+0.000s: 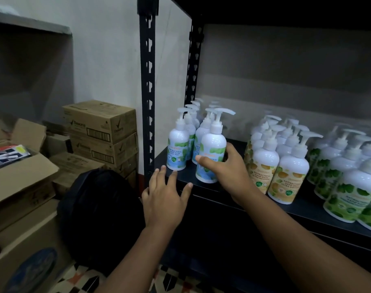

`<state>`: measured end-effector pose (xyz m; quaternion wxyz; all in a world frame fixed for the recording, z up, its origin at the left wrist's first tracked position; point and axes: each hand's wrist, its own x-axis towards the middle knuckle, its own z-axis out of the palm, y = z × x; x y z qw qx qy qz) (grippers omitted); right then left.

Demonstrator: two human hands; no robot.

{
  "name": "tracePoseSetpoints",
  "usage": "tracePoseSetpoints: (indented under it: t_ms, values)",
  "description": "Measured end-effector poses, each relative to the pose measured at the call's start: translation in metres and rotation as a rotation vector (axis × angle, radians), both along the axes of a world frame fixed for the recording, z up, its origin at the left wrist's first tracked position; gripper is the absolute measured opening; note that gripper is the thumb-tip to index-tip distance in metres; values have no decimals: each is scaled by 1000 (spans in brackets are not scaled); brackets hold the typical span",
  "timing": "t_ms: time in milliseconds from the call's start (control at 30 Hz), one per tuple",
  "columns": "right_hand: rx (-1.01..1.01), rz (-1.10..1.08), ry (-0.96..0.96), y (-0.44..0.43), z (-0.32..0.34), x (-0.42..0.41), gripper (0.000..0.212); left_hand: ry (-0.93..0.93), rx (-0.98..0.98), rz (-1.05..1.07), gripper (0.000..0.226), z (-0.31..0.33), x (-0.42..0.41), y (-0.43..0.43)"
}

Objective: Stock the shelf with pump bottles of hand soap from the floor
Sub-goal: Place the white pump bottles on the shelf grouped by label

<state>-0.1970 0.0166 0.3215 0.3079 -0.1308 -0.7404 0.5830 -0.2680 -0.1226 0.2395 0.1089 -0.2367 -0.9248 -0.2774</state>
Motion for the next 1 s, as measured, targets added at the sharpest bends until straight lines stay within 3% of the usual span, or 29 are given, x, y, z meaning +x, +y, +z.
tracePoseSetpoints:
  t_ms: [300,500,667,1000]
  values:
    - [57,-43,-52,15,-26,-28,53,-10,9,-5,66,1,0,0]
    - [80,-64,-130,24,-35,-28,85,-25,20,-4,65,3,1,0]
    - [104,-89,-193,26,-37,-29,62,-39,29,2,66,4,3,0]
    - [118,-160,-185,23,-37,-38,62,-51,25,7,66,6,3,1]
